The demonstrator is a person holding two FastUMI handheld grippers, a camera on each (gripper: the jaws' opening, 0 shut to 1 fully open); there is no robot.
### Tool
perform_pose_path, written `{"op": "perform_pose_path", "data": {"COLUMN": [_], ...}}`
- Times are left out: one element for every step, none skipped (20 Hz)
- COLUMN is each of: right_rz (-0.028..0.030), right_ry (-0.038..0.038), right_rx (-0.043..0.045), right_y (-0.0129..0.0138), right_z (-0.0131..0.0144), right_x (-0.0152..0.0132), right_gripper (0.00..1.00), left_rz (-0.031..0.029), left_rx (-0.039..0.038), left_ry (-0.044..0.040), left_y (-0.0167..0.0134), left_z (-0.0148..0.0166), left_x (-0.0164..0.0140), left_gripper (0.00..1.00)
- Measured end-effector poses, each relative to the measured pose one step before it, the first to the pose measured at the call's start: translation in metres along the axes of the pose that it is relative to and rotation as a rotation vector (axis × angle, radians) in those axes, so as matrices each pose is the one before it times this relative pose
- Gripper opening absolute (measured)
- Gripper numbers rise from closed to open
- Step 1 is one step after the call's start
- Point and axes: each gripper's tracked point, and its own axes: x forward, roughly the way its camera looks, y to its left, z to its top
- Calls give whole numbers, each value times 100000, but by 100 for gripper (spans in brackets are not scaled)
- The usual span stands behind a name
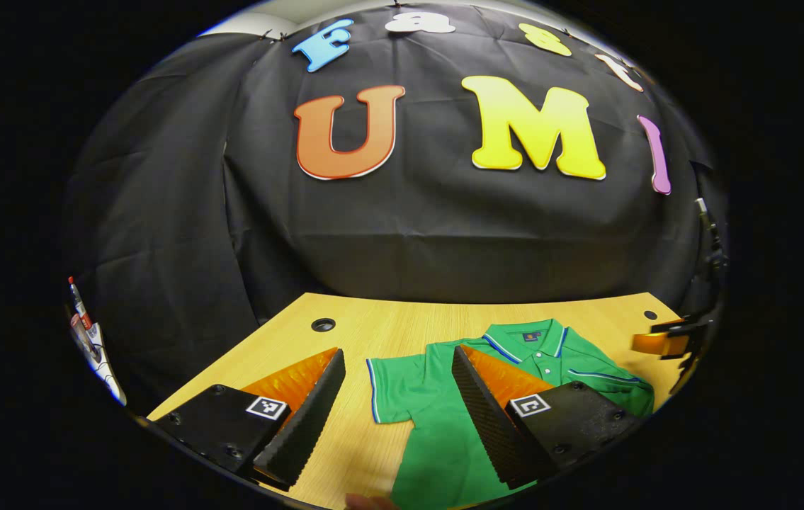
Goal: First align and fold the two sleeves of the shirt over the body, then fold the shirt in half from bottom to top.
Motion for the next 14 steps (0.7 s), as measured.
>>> {"op": "perform_pose_path", "data": {"right_rz": [-432,-693,-970,-1140,-1348,-1655,-1432,-1292,-1411,-1422,-1459,-1584,-1046,-961], "right_ry": [-75,-181,-41,-120,360,319,627,208,-200,64,-289,-138,391,323], "right_rx": [-142,39,359,708,794,1430,1611,2471,2750,2249,1710,1205,516,189], "right_y": [-669,-778,-729,-798,-825,-931,-823,-862,-685,-697,-689,-702,-507,-526], "right_z": [-262,-228,-387,-264,-424,-405,-316,-87,-108,-18,-251,-87,-119,-163], "right_x": [-1271,-1293,-1063,-1080,-1016,-808,-671,-647,-433,-417,-279,-375,-212,-268], "right_gripper": [95,95,95,95,91,95,96,96,95,95,95,95,95,95], "left_rz": [214,739,1123,976,1490,914,951,1426,850,1019,1462,1123,1097,857], "left_rx": [-1232,-1366,-968,256,504,76,533,942,1125,676,316,74,744,1509], "left_ry": [2018,1770,3233,3922,3883,3883,2581,3463,3683,4022,3278,2145,2043,2091], "left_y": [131,55,211,52,248,210,79,299,-8,87,346,107,173,164], "left_z": [-288,-156,-639,-756,-719,-527,-277,-581,-761,-669,-501,-240,-167,-268], "left_x": [1368,1584,1688,1640,1368,1450,1240,1224,1528,1074,955,1019,788,631], "left_gripper": [98,98,98,98,98,99,98,98,98,98,98,98,100,98]}}
